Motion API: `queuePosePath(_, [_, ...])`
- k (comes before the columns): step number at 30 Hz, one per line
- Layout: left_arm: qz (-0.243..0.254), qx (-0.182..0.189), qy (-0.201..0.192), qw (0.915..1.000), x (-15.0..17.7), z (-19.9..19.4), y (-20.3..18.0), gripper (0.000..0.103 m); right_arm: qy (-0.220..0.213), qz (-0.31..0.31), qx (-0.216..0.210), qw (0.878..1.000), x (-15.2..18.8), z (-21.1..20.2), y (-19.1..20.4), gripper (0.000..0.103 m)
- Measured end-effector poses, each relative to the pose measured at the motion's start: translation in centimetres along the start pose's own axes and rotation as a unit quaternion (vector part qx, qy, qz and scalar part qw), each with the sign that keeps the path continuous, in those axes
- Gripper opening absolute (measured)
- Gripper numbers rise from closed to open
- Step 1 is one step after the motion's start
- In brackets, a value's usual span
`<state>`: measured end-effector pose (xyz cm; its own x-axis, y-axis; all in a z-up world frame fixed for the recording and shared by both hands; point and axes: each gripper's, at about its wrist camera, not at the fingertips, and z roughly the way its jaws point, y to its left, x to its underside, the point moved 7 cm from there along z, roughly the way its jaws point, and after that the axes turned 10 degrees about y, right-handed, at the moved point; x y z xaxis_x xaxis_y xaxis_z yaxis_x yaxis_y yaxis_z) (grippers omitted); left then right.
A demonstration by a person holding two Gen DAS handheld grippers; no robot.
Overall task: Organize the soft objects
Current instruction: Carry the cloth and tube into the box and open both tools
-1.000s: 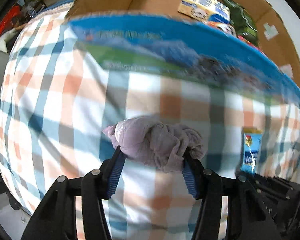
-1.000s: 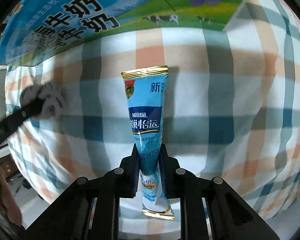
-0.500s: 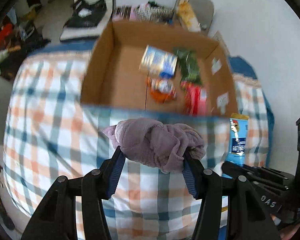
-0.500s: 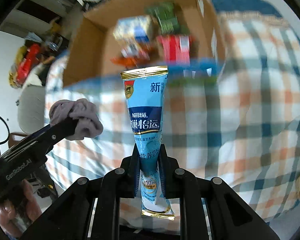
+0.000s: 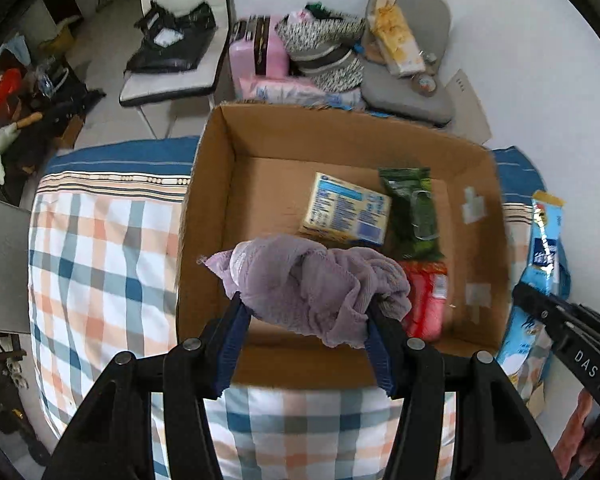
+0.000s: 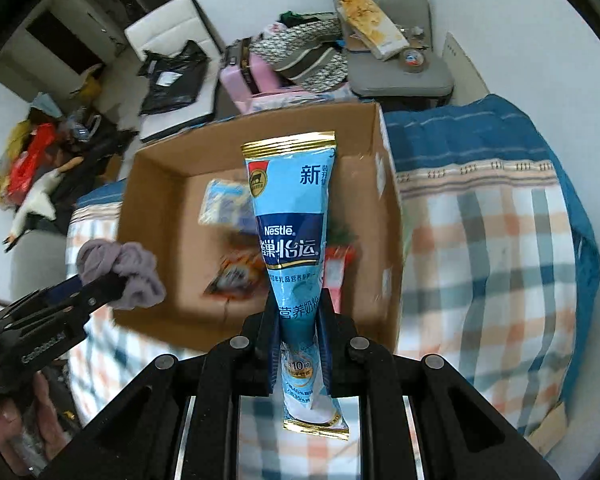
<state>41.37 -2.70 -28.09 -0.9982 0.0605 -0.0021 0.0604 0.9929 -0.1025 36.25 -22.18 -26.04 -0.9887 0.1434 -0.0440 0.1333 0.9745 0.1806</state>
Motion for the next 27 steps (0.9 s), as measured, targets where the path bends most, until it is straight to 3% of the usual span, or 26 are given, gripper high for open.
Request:
queuePosePath(9, [-0.016,-0.013,0.08,0.9966,-4.4,7.1,1.8,0.052,0.036,0.011,0.064,0.997,-6.6,7.7,-1.8,0.017])
queuePosePath(20, [-0.029,-0.014,0.133,0.9906,-5.6,11.2,2.0,0.061,0.063,0.027,0.086,0.994,-7.8,12.1,-3.9,0.021])
queuePosePath(25, [-0.028,-0.027,0.128,0.9909,-6.0,11.4,2.2,0.07,0.066,0.029,0.071,0.995,-8.0,12.4,-3.8,0.049])
queuePosePath(26, [-0.028,-0.028,0.128,0.9909,-6.0,11.3,2.1,0.083,0.068,0.029,0.069,0.995,-8.1,12.3,-3.7,0.05])
queuePosePath(27, [-0.026,-0.031,0.127,0.9911,-5.9,11.2,2.2,0.088,0.067,0.027,0.07,0.995,-8.0,12.2,-3.6,0.052])
